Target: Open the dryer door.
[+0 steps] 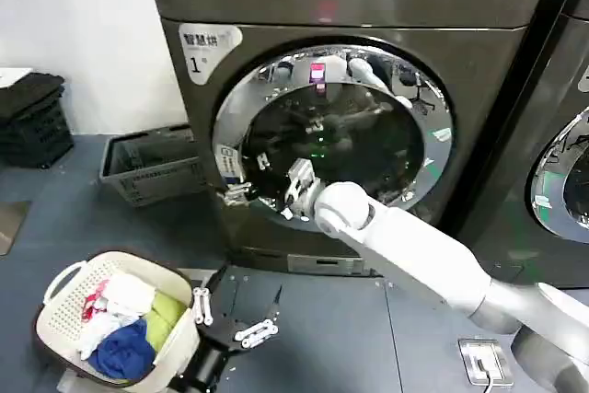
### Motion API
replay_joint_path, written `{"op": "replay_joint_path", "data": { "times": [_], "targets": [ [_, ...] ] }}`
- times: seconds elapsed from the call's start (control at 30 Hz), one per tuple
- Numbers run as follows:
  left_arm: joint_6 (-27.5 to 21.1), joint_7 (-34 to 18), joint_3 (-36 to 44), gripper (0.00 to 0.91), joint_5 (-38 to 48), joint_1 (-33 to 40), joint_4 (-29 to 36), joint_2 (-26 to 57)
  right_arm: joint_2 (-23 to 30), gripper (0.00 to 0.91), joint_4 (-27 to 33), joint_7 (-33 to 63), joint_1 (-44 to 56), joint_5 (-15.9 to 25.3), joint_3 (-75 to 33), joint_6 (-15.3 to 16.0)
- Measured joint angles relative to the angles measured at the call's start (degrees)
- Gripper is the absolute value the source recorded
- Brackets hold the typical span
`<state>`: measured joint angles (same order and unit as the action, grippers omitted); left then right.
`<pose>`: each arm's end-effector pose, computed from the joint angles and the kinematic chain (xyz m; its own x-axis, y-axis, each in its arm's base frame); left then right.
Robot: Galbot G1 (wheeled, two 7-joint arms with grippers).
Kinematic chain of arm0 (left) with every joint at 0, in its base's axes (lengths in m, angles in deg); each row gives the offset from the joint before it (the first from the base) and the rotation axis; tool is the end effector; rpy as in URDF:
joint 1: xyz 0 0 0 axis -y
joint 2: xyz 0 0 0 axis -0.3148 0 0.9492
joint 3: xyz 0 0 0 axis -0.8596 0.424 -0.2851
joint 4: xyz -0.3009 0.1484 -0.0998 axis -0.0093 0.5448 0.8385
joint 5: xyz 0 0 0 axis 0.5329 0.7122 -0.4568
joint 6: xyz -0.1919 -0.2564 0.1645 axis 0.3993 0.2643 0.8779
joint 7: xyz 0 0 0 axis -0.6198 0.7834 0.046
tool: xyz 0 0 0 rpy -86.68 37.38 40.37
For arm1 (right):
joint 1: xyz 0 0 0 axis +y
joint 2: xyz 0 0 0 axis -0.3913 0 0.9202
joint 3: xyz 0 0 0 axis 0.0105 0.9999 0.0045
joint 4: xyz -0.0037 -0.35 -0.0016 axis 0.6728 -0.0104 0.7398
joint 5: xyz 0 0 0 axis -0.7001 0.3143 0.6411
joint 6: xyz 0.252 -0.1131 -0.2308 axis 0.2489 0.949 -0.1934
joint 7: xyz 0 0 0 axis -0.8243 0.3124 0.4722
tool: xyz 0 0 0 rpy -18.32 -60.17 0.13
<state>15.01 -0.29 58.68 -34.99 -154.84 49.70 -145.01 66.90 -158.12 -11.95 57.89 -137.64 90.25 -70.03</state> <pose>0.1031 -0.0093 -0.2313 -0.9378 0.3440 -0.0463 0.3327 0.9289 0.1627 0.4739 0.1486 -0.1491 -0.3910 -0.9168 0.0809 -0.9146 0.3772 -0.1457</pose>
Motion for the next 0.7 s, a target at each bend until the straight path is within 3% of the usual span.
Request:
{"op": "replay_joint_path", "data": {
  "times": [0.7],
  "targets": [
    [-2.6, 3.4, -19.1, 0.907, 18.6, 2.3, -1.2, 5.8, -8.8, 0.907, -9.2, -10.9, 3.5, -0.7, -0.7, -0.4]
  ]
}}
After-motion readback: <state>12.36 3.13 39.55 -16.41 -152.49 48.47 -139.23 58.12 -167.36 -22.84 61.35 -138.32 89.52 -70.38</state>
